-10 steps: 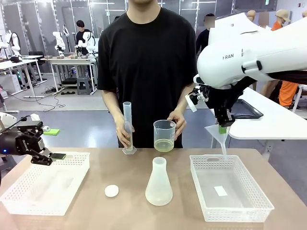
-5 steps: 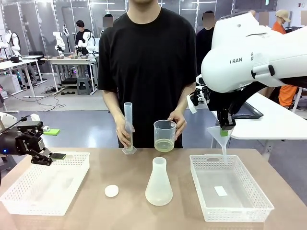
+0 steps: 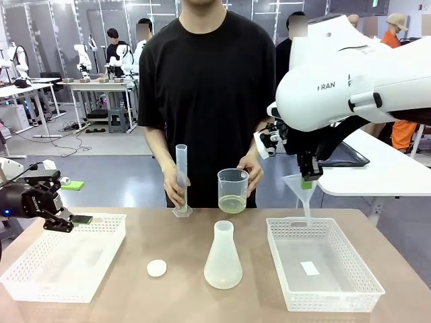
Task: Prepare the solutions needed for the experiment.
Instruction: Pick up the Plastic Funnel and insert it into the Big flask.
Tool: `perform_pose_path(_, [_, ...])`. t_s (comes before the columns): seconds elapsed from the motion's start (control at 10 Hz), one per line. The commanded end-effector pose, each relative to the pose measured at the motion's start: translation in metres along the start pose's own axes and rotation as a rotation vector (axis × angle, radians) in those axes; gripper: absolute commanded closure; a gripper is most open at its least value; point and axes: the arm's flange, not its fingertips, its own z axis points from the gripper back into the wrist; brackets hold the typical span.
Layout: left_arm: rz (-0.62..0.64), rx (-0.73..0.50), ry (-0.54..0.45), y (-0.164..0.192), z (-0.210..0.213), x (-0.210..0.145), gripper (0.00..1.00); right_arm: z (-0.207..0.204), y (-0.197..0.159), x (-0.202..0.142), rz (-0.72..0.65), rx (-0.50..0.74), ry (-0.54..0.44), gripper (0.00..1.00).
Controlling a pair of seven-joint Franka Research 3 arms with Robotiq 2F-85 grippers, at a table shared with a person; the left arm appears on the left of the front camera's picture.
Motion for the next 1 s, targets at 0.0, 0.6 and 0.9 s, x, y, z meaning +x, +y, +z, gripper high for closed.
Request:
perform_pose_path(0.0, [0.005,-0.001,0.001,-0.002,0.000,0.000,0.00,0.011,0.001,0.036,0.043,-0.107,0.007,0.96])
perform_pose_path(0.6, [0.005,-0.001,0.001,-0.002,0.000,0.000,0.00,0.060,0.023,0.112,0.234,-0.315,-0.079,0.96])
perform_pose_path(0.9, [0.005,-0.001,0.001,-0.002,0.000,0.000,0.00,0.068,0.038,0.130,0.269,-0.343,-0.139,0.96])
